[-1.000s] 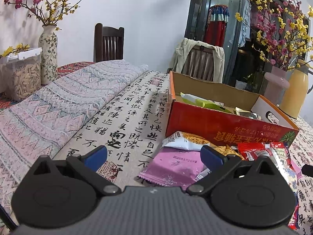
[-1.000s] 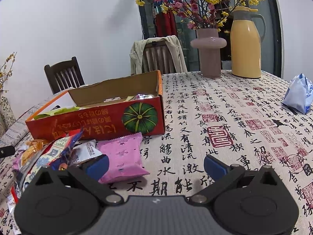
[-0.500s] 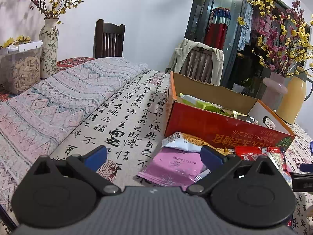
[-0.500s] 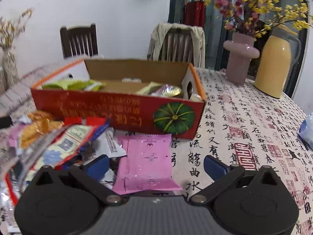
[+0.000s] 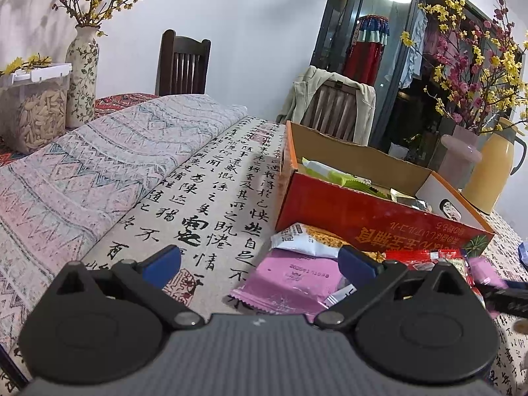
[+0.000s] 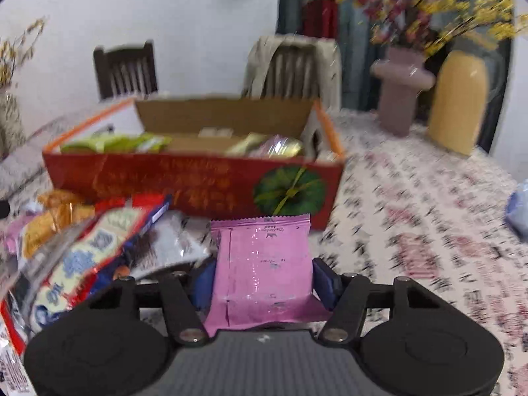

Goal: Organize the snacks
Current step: 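Grasp the pink packet with the right tool, then grasp a second pink packet with the left tool while the right tool holds its pink packet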

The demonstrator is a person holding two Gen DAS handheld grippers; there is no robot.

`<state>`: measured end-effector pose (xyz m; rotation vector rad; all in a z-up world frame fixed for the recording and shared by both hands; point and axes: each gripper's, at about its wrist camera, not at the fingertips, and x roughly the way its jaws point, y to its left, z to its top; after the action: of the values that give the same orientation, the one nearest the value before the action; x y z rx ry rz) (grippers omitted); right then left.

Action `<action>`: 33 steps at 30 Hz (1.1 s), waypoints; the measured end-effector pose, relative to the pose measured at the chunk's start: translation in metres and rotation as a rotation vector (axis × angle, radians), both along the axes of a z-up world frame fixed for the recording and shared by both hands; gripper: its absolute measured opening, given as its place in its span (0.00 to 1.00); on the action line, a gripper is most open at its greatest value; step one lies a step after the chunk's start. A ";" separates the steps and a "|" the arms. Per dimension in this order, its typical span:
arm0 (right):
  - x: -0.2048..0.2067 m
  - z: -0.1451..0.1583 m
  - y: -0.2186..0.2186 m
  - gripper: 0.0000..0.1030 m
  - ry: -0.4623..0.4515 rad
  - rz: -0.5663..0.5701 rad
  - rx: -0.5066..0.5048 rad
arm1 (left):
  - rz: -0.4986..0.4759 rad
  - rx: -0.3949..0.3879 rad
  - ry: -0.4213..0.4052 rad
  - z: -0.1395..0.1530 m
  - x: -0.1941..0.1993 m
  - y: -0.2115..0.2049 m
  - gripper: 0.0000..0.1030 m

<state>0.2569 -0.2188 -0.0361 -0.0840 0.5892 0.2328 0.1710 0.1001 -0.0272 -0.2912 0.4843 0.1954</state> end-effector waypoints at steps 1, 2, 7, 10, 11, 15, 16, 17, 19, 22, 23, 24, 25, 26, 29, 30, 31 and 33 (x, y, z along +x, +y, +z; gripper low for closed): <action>-0.007 0.004 -0.004 0.59 -0.028 -0.015 0.012 | 0.000 0.000 0.000 0.000 0.000 0.000 1.00; -0.013 0.008 -0.008 0.59 -0.055 -0.035 0.019 | 0.000 0.000 0.000 0.000 0.000 0.000 1.00; -0.035 0.011 -0.026 0.59 -0.101 -0.070 0.061 | 0.003 0.001 0.002 -0.001 0.000 0.000 1.00; -0.036 0.003 -0.031 0.59 -0.090 -0.076 0.094 | 0.006 0.004 0.006 -0.001 0.001 0.000 1.00; -0.033 -0.001 -0.032 0.59 -0.079 -0.079 0.104 | 0.008 0.005 0.007 -0.001 0.001 -0.001 1.00; -0.024 -0.009 -0.043 0.59 -0.038 -0.095 0.171 | 0.012 0.009 0.014 -0.002 0.001 -0.001 1.00; -0.024 -0.009 -0.046 0.59 -0.038 -0.100 0.188 | 0.012 0.011 0.016 -0.002 0.001 -0.001 1.00; -0.023 -0.010 -0.047 0.59 -0.034 -0.100 0.197 | 0.012 0.013 0.017 -0.002 0.001 -0.002 1.00; -0.021 -0.010 -0.049 0.59 -0.021 -0.096 0.209 | 0.014 0.015 0.016 -0.002 0.002 -0.002 1.00; -0.022 -0.012 -0.049 0.59 -0.016 -0.091 0.224 | 0.021 0.024 0.025 -0.001 0.003 -0.003 1.00; -0.023 -0.013 -0.050 0.59 -0.017 -0.091 0.229 | 0.022 0.027 0.038 -0.001 0.004 -0.003 1.00; -0.023 -0.013 -0.051 0.59 -0.017 -0.090 0.236 | 0.014 0.030 0.054 -0.001 0.005 -0.004 1.00; -0.023 -0.013 -0.052 0.59 -0.017 -0.088 0.243 | -0.001 0.032 0.073 0.000 0.008 -0.004 1.00; -0.023 -0.014 -0.053 0.59 -0.016 -0.086 0.250 | -0.016 0.034 0.090 0.001 0.010 -0.005 1.00; -0.024 -0.014 -0.055 0.59 -0.017 -0.081 0.266 | -0.043 0.060 0.138 0.005 0.018 -0.009 1.00; -0.025 -0.014 -0.055 0.59 -0.020 -0.079 0.271 | -0.045 0.073 0.150 0.006 0.021 -0.010 1.00; -0.025 -0.014 -0.055 0.59 -0.022 -0.077 0.275 | -0.051 0.083 0.162 0.007 0.025 -0.012 1.00; -0.025 -0.014 -0.056 0.59 -0.026 -0.075 0.284 | -0.070 0.084 0.188 0.010 0.033 -0.014 1.00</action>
<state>0.2316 -0.2748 -0.0498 0.2085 0.5270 0.2404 0.2041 0.0863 -0.0176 -0.1744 0.6694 0.1746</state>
